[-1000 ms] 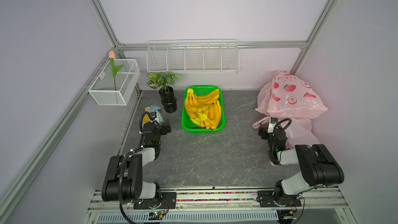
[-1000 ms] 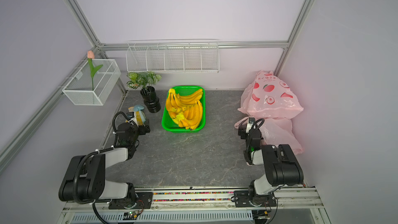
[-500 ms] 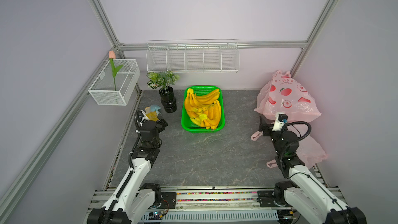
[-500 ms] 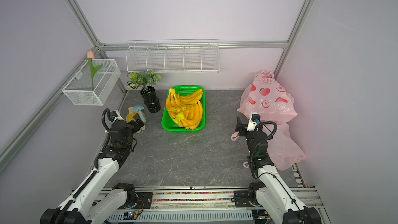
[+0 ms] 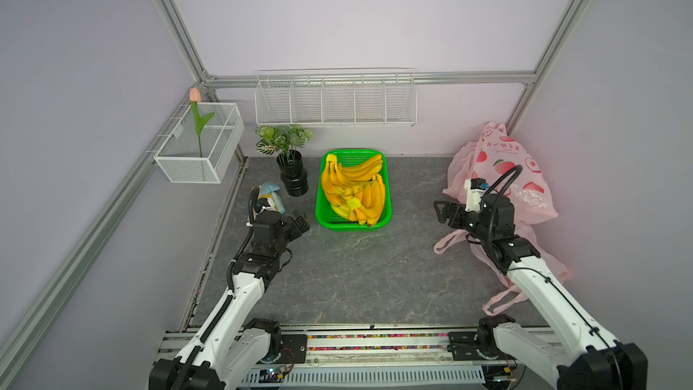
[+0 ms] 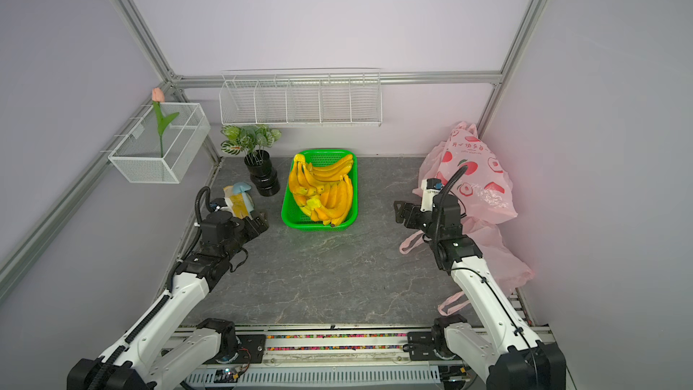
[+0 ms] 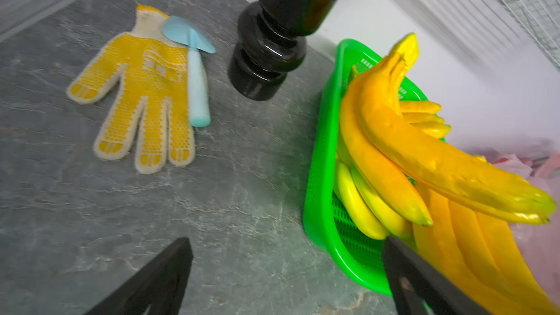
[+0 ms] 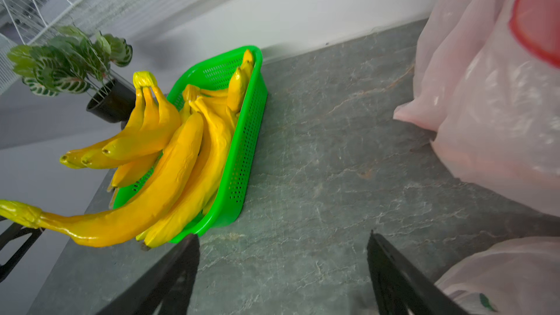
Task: Place the banana into a plastic bag & tie a knot
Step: Pick up the plastic bag at the center of the board.
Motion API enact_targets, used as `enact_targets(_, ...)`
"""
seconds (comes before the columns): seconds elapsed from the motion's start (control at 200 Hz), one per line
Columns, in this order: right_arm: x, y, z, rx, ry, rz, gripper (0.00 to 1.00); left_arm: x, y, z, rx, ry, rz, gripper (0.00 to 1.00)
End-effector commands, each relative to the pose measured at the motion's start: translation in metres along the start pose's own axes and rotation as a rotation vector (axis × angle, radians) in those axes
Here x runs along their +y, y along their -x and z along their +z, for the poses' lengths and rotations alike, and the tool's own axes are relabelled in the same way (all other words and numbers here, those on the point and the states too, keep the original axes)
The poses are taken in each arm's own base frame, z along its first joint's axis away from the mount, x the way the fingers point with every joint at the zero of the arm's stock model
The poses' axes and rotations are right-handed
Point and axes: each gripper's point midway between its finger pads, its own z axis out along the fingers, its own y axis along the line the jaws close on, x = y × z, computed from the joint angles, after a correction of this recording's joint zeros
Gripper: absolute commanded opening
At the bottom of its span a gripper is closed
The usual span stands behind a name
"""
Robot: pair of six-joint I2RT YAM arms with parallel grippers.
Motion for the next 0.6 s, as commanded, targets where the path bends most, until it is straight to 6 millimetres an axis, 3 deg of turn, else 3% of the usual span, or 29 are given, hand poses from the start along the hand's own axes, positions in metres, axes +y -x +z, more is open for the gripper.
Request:
enact_targets(0.0, 0.013, -0.037, 0.003, 0.196, -0.008, -0.046, 0.89, -0.023, 0.002, -0.011, 0.01, -0.062, 0.047, 0.99)
enact_targets(0.04, 0.02, -0.041, 0.004, 0.226, -0.017, -0.084, 0.89, -0.027, 0.002, -0.013, 0.01, -0.071, 0.059, 0.99)
enact_targets(0.11, 0.036, -0.022, -0.003, 0.213, -0.032, -0.141, 0.89, -0.033, 0.004, -0.017, 0.003, -0.088, 0.067, 0.98)
enact_targets(0.195, 0.032, -0.002, -0.017, 0.182, -0.109, -0.181, 0.89, -0.04, 0.007, -0.023, -0.01, -0.112, 0.068, 0.97)
enact_targets(0.3, 0.005, 0.027, -0.04, 0.124, -0.272, -0.207, 0.89, -0.05, 0.012, -0.029, -0.02, -0.146, 0.072, 0.96)
enact_targets(0.425, -0.048, 0.049, -0.07, 0.063, -0.424, -0.075, 0.89, -0.063, 0.009, -0.033, -0.009, -0.182, 0.086, 0.96)
enact_targets(0.595, -0.095, 0.057, -0.105, -0.016, -0.566, 0.085, 0.89, -0.079, -0.002, -0.033, 0.022, -0.223, 0.118, 0.97)
